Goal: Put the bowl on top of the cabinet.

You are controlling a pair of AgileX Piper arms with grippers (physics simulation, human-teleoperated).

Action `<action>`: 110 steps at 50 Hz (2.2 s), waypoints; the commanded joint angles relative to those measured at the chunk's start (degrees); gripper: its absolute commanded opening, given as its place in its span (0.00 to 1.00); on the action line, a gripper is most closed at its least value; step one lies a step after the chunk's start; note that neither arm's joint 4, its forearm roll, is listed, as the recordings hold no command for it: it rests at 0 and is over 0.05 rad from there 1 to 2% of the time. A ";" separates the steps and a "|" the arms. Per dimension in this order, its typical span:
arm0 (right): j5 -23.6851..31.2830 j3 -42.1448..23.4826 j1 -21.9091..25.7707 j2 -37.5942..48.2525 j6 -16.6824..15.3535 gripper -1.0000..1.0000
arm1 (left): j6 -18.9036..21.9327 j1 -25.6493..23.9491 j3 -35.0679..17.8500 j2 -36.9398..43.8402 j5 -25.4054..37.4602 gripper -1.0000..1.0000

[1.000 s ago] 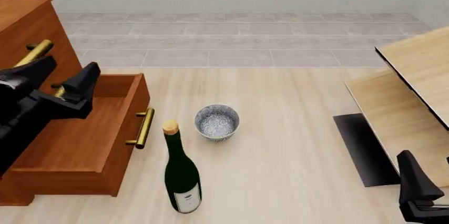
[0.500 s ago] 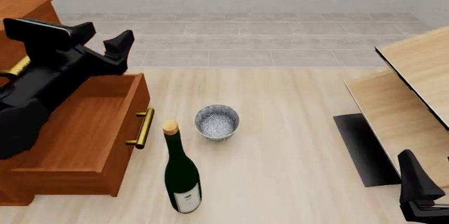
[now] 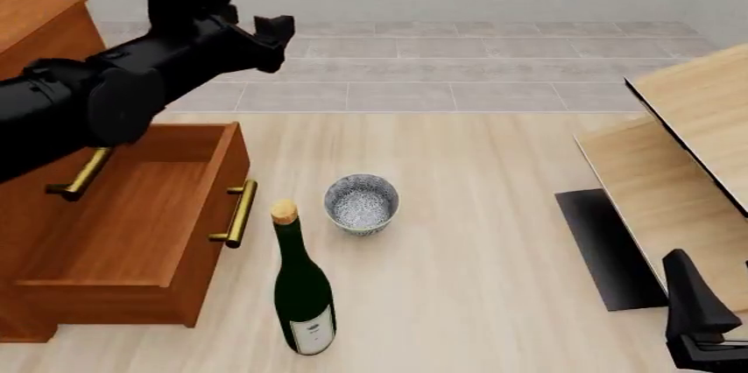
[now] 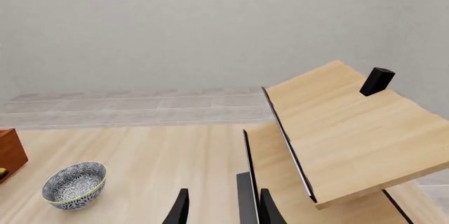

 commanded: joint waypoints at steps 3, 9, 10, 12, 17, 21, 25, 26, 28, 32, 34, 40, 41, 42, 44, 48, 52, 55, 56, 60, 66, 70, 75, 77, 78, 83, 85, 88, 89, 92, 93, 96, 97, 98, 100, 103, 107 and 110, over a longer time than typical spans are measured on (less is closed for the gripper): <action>0.09 -0.07 0.01 0.00 0.15 1.00 | 1.20 -3.28 -7.47 6.48 7.01 1.00; -0.12 0.08 -0.11 0.00 0.22 1.00 | 0.58 -3.50 -11.42 10.76 10.61 1.00; -0.26 0.21 -0.15 0.00 0.22 1.00 | 1.29 -3.67 -11.79 11.18 11.05 1.00; -0.33 0.24 -0.18 0.00 0.21 1.00 | -0.24 -3.57 -13.10 12.05 12.23 1.00; 0.05 -0.11 -0.23 0.00 0.21 1.00 | 2.07 -3.73 -13.04 12.96 12.41 1.00; -0.14 0.05 -0.18 0.00 0.21 1.00 | 1.44 -3.88 -12.90 13.90 12.69 1.00; -0.03 -0.04 -0.19 0.00 0.22 1.00 | 1.38 -3.74 -12.83 14.86 12.85 1.00; -0.06 0.00 -0.18 0.00 0.21 1.00 | 0.89 -3.70 -12.83 15.07 12.95 1.00; -0.06 0.01 -0.18 0.00 0.21 1.00 | 0.28 -3.73 -12.98 15.52 13.18 1.00; -0.10 0.05 -0.19 0.00 0.19 1.00 | -0.15 -3.76 -12.65 16.07 13.00 1.00; -0.23 0.17 -0.19 0.00 0.20 1.00 | -0.25 -3.41 -12.64 16.54 12.75 1.00; -0.16 0.05 -0.35 0.00 0.28 1.00 | -1.13 -4.24 -10.56 16.83 11.59 1.00; -0.07 -0.06 -0.35 0.00 0.30 1.00 | -1.28 -4.22 -10.28 16.94 11.36 1.00; -0.02 -0.12 -0.34 0.00 0.32 1.00 | -1.14 -4.29 -9.89 17.08 11.05 1.00; 0.12 -0.27 -0.31 0.00 0.34 1.00 | -1.57 -4.00 -9.47 17.64 10.55 1.00; -0.08 -0.06 -0.28 0.00 0.42 1.00 | -1.51 -3.70 -8.55 17.99 9.98 1.00; -0.02 -0.14 -0.27 0.00 0.51 1.00 | -1.90 -3.52 -7.62 18.42 9.41 1.00; -0.12 -0.03 -0.23 0.00 0.54 1.00 | -2.05 -3.04 -7.14 19.08 9.01 1.00; -0.21 0.07 -0.23 0.00 0.55 1.00 | -2.17 -3.02 -6.95 19.17 8.94 1.00; -0.20 0.06 -0.25 0.00 0.59 1.00 | -2.47 -3.31 -5.64 19.05 8.35 1.00; -0.08 0.01 -0.16 0.00 0.48 1.00 | -2.47 -3.31 -4.18 19.90 7.36 1.00; 0.15 -0.18 -0.09 0.00 0.47 1.00 | -2.75 -3.42 -3.68 20.02 7.07 1.00; 0.01 -0.04 -0.08 0.00 0.41 1.00 | -2.99 -3.67 -3.03 20.43 6.59 1.00; -0.06 0.01 -0.11 0.00 0.42 1.00 | -3.13 -3.75 -2.95 20.86 6.48 1.00; 0.04 -0.09 -0.12 0.00 0.42 1.00 | -3.09 -3.80 -2.85 21.02 6.28 1.00; 0.11 -0.22 -0.16 0.00 0.41 1.00 | -3.23 -3.91 -3.08 22.28 6.15 1.00; 0.22 -0.35 -0.25 0.00 0.49 1.00 | -3.48 -4.07 -3.02 22.78 5.86 1.00; 0.15 -0.27 -0.29 0.00 0.52 1.00 | -3.42 -4.05 -3.00 23.22 5.70 1.00; 0.16 -0.28 -0.25 0.00 0.49 1.00 | -3.41 -4.16 -2.92 23.45 5.53 1.00; 0.08 -0.17 -0.22 0.00 0.52 1.00 | -3.80 -4.03 -3.09 24.14 5.36 1.00; 0.08 -0.17 -0.22 0.00 0.54 1.00 | -3.75 -3.93 -3.10 24.31 5.28 1.00; 0.03 -0.10 -0.22 0.00 0.58 1.00 | -3.83 -3.86 -2.98 25.01 4.92 1.00; -0.04 -0.03 -0.21 0.00 0.58 1.00 | -3.89 -3.92 -2.87 25.12 4.81 1.00; -0.04 -0.03 -0.21 0.00 0.58 1.00 | -3.92 -3.90 -2.81 25.25 4.72 1.00; -0.01 -0.05 -0.22 0.00 0.58 1.00 | -3.94 -3.86 -2.81 25.47 4.61 1.00; 0.02 -0.06 -0.24 0.00 0.59 1.00 | -4.26 -3.97 -2.76 26.30 4.11 1.00; 0.09 -0.08 -0.21 0.00 0.57 1.00 | -4.90 -4.31 -2.43 26.54 3.83 1.00; 0.33 -0.24 -0.21 0.00 0.53 1.00 | -4.60 -4.41 -2.61 27.06 3.73 1.00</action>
